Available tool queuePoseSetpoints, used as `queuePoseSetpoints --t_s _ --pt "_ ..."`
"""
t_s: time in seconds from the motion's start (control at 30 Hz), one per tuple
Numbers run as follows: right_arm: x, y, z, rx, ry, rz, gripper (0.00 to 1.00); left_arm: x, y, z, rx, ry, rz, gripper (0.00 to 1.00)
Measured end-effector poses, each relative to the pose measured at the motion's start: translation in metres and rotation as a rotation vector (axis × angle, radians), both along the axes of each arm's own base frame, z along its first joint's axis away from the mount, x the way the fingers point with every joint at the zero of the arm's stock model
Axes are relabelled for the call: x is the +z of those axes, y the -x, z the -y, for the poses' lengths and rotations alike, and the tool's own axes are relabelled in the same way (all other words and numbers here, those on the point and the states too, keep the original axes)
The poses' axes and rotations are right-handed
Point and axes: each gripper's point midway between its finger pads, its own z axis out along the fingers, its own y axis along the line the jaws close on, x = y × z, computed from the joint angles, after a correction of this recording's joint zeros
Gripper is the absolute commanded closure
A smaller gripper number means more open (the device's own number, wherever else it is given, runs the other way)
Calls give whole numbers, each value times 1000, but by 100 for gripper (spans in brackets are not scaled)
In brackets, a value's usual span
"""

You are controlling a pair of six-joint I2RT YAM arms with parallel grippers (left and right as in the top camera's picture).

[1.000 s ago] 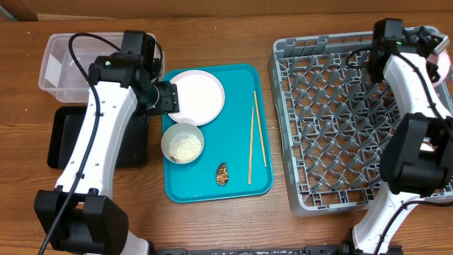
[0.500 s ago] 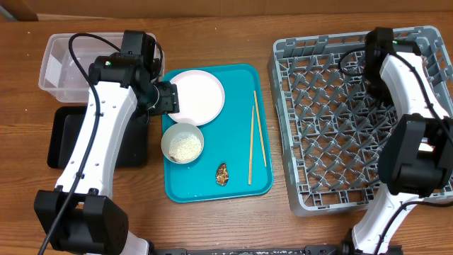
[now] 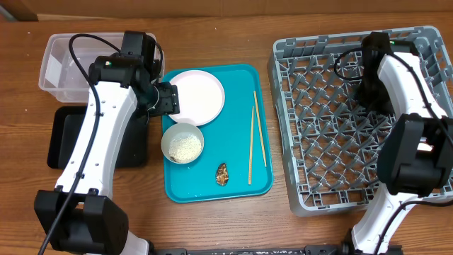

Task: Sort waste into correct bins and load items into the dishwasher

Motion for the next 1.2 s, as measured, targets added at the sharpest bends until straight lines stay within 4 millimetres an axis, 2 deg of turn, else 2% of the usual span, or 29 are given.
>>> queuePoseSetpoints --t_s 0.13,0.2,0.27,0.33,0.37,0.4,0.53,0.63,0.73,0.87,1.03,1.2 --pt "-1 -1 -6 -1 -33 8 66 0 1 0 0 -1 -5 24" --pt "4 -2 -8 0 -47 27 61 0 1 0 0 -1 -5 23" --pt "14 -2 -11 3 -58 56 48 0 1 0 0 -1 -5 23" --pt "34 -5 -16 16 -87 121 23 0 1 0 0 -1 -6 23" --pt "42 -7 -19 36 -100 144 7 0 1 0 0 -1 -6 23" --pt "53 -9 -25 62 -135 184 2 0 1 0 0 -1 -6 23" --pt "88 -8 -69 230 -366 282 1 -1 5 0 -1 -2 -20 23" --pt "91 12 -100 337 -544 223 1 -2 10 1 -4 -1 -40 23" --pt "91 19 -116 387 -636 201 2 -3 15 11 -32 6 -57 22" --pt "92 29 -123 401 -685 168 4 -3 20 31 -89 10 -60 18" --pt "95 50 -118 366 -698 105 4 -6 30 57 -156 9 -74 17" --pt "108 61 -112 348 -689 121 4 -15 40 65 -165 6 -105 17"
